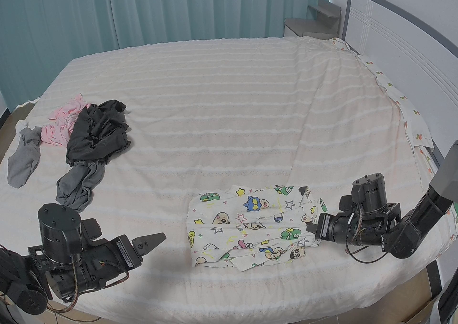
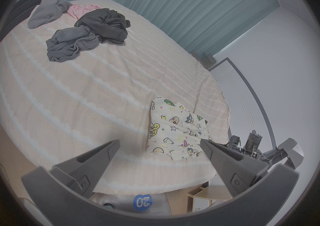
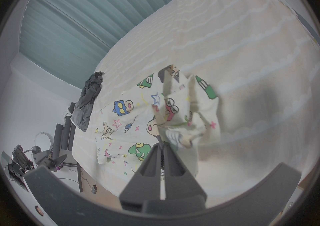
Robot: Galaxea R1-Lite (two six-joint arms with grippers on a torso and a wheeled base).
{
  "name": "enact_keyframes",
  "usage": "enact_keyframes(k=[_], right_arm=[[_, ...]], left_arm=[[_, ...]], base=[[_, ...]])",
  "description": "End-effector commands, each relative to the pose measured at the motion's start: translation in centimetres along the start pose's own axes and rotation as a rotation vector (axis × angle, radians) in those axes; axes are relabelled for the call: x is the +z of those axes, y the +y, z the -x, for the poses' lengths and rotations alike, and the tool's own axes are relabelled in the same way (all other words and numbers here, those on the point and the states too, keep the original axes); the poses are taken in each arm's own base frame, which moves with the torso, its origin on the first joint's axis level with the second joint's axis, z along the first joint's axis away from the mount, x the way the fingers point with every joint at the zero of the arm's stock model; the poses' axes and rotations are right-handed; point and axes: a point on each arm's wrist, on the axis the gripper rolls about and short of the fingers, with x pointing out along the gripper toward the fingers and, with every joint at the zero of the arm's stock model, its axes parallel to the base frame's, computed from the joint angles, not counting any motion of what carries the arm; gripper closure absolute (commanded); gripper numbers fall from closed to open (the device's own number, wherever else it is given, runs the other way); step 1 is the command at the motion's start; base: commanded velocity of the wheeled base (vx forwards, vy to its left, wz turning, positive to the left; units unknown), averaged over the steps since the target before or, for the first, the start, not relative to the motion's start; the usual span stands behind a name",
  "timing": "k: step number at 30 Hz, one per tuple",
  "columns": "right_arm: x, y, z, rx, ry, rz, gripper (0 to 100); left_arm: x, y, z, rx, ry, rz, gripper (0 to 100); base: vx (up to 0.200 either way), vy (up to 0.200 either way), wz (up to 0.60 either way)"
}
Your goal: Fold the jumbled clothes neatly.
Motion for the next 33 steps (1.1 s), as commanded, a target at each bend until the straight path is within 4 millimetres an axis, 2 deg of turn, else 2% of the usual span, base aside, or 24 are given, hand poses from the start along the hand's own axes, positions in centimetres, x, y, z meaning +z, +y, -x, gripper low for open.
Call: enact_keyframes(k=[1,17,27,33], right_arm=[[-0.6,-0.5,0.8,-0.014,0.015,-0.004,100],[-3.2,-1.7,2.0,0.013,0.098,0.012,100],[-3.7,-2.0,2.1,0.011,0.126,0.009,100],[-3.2,-1.7,2.1,0.025,0.101,0.012,100]], left_arm=[[0.0,0.0,0.0,0.000,-0.001,0.000,0],[0.0,0.0,0.0,-0.001,0.000,0.013,0],[0.0,0.0,0.0,0.001,0.001,0.013,0],[0.0,0.0,0.0,-0.001,0.000,0.014,0]], base=[[0.000,0.000,0.00],[0.000,0.000,0.00],[0.000,0.000,0.00],[0.000,0.000,0.00]])
